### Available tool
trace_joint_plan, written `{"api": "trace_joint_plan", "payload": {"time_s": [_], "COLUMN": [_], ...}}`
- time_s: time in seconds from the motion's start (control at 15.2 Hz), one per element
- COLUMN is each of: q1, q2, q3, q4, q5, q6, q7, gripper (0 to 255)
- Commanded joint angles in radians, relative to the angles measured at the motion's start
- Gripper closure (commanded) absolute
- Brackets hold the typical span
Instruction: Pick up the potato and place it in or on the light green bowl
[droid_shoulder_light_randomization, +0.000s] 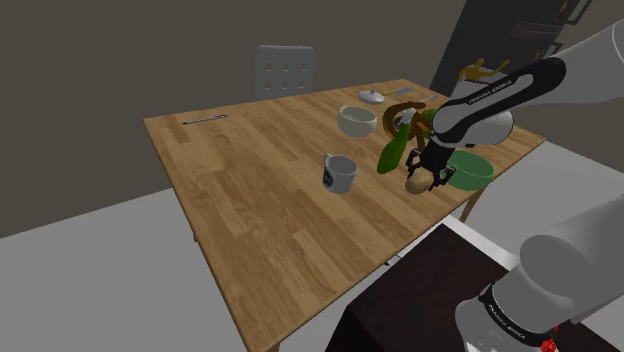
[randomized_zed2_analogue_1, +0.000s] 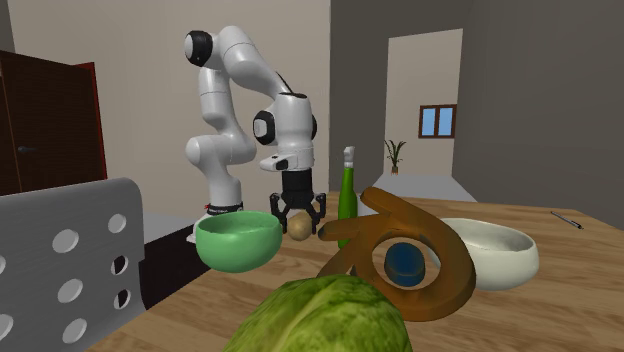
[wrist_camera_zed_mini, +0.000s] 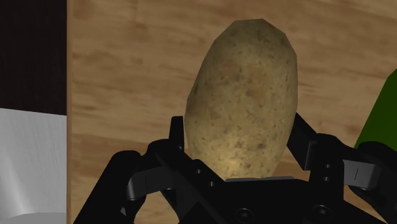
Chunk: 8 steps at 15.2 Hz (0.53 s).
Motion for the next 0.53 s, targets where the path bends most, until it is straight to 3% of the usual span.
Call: {"api": "trace_joint_plan", "payload": {"time_s": [0.0, 0.46], "q1": [0.0, -0.004], "q2": [0.0, -0.062], "q3": [0.0, 0.003], "q4": [0.0, 0.021], "q5": [0.0, -0.011], "q6": [0.0, -0.083], "q7": [0.0, 0.01], "gripper": [255, 255]}}
